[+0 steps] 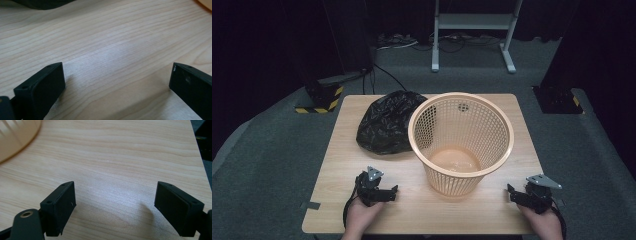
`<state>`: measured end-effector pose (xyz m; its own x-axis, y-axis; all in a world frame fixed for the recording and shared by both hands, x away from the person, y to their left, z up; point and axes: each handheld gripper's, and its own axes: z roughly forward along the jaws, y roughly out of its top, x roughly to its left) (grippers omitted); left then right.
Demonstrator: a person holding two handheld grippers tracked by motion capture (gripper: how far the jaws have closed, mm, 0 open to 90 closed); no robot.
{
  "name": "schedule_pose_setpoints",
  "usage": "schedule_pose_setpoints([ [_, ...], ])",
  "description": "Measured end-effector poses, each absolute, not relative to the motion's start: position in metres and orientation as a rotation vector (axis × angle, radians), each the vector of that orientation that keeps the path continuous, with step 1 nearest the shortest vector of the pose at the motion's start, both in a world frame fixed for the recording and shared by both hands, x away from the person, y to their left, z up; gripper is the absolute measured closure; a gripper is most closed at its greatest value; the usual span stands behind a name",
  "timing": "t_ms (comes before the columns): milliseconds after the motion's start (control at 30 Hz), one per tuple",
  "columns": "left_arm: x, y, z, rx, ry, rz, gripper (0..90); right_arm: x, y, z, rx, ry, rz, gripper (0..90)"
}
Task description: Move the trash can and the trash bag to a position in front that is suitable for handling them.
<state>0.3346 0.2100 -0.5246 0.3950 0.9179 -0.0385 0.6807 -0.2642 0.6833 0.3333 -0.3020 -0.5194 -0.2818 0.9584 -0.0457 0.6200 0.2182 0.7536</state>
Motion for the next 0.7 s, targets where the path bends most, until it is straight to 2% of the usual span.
schedule_pose_setpoints([
  [67,0.332,0.207,-0.522,2.036,1.341,0.479,0.2,0.333,-0.304,-0.516,1.474,1.984,0.93,14.0],
  [367,0.334,0.173,-0.487,2.006,1.208,0.444,0.1,0.334,-0.296,-0.482,1.445,1.932,1.007,13.9],
  [567,0.347,0.162,-0.469,1.974,1.175,0.55,1.0,0.35,-0.285,-0.466,1.41,1.907,1.042,13.8],
  [700,0.358,0.16,-0.464,1.954,1.183,0.562,0.8,0.357,-0.281,-0.459,1.394,1.886,1.069,13.8],
])
